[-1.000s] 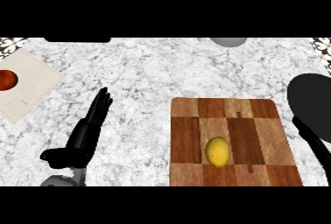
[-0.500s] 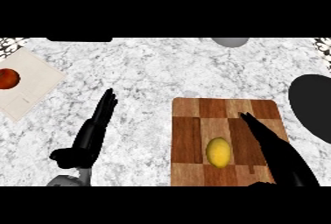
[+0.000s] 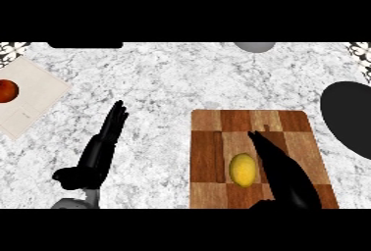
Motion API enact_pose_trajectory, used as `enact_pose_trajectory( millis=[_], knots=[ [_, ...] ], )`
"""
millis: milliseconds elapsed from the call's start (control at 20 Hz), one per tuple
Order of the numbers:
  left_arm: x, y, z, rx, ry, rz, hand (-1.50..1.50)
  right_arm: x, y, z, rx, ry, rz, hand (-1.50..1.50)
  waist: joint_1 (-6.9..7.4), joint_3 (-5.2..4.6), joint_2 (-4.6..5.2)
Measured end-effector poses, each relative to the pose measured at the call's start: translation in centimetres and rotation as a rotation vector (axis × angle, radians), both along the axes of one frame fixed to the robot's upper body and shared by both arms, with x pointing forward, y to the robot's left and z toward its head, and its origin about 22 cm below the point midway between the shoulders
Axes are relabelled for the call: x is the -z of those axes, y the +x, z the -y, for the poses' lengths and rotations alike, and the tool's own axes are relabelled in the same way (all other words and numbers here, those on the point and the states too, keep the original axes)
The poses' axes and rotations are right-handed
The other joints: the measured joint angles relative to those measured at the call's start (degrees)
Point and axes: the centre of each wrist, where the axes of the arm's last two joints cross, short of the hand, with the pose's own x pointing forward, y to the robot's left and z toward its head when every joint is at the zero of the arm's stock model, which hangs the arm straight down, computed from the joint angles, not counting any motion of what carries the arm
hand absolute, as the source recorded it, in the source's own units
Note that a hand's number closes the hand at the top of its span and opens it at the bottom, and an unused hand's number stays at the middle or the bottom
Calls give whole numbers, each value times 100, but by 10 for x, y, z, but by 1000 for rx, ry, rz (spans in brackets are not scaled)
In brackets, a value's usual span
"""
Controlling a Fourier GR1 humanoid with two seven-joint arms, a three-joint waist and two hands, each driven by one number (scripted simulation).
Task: Pick the lemon from the cutting board and place it in the pan
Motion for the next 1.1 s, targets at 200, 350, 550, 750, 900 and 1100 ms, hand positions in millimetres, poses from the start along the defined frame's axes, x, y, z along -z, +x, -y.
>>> enact_pose_trajectory(
  millis=[200, 350, 550, 750, 900, 1100],
  knots=[
    [-11, 0, 2, -2, -1, 6, 0, 12, 5, -6, 17, -5, -9, -150, -5, 1, -2],
    [-10, 2, 7, -5, -6, -2, 0, 14, 6, -6, 37, 12, 7, -150, -12, 2, -1],
    [-9, 2, 4, 2, -6, -4, 0, 23, 12, 4, 45, 35, 17, -150, -13, 2, 0],
    [-5, -1, 0, -5, -8, 1, 0, 36, 18, 2, 51, 36, 6, -150, -10, 2, -1],
    [-5, 1, 4, -2, -7, 5, 0, 49, 30, 2, 59, 27, -24, -150, -4, 1, 0],
    [-8, -1, -1, 2, -12, 4, 0, 63, 37, 5, 42, 15, -55, 150, -2, -13, -17]
  ],
)
